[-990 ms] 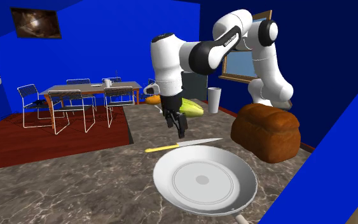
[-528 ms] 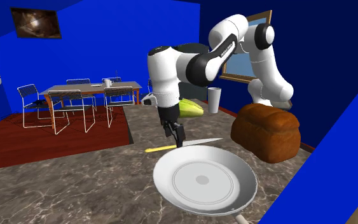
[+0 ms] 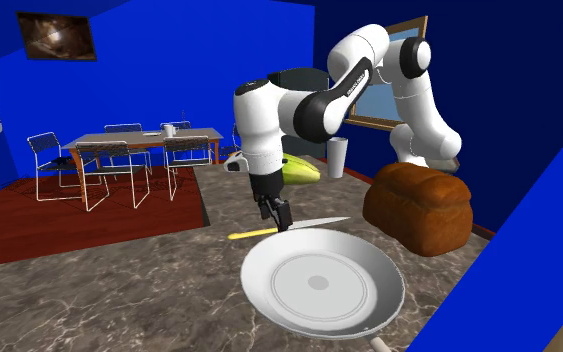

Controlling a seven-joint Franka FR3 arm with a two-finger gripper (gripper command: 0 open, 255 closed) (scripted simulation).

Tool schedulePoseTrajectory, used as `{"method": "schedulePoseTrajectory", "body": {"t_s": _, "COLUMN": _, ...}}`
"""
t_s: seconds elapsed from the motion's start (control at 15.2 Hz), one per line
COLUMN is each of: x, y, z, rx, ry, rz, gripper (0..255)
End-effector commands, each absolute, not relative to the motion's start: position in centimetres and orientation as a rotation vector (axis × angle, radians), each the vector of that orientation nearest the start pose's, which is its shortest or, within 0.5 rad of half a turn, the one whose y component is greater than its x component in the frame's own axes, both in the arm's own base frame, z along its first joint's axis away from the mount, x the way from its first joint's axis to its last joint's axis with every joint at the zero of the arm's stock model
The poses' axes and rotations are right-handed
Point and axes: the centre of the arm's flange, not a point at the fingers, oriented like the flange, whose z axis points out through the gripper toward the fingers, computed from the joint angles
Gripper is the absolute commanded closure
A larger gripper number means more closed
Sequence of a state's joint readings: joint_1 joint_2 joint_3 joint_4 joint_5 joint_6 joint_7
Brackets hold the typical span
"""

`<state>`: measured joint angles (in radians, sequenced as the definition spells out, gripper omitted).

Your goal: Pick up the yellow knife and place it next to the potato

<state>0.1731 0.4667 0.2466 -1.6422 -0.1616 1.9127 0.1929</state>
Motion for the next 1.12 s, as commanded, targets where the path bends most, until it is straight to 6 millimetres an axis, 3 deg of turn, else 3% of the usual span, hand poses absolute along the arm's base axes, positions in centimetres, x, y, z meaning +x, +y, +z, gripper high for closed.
{"method": "schedulePoseTrajectory", "body": {"t_s": 0.0, "x": 60.8, "y": 24.0, "z": 33.7, "rx": -3.187, "ry": -0.449, "rz": 0.26, "gripper": 0}}
{"method": "schedulePoseTrajectory", "body": {"t_s": 0.07, "x": 60.8, "y": 24.0, "z": 33.7, "rx": -3.187, "ry": -0.449, "rz": 0.26, "gripper": 255}}
{"method": "schedulePoseTrajectory", "body": {"t_s": 0.66, "x": 60.8, "y": 24.0, "z": 33.7, "rx": -3.187, "ry": -0.449, "rz": 0.26, "gripper": 255}}
{"method": "schedulePoseTrajectory", "body": {"t_s": 1.06, "x": 60.8, "y": 24.0, "z": 36.9, "rx": -3.187, "ry": -0.449, "rz": 0.26, "gripper": 255}}
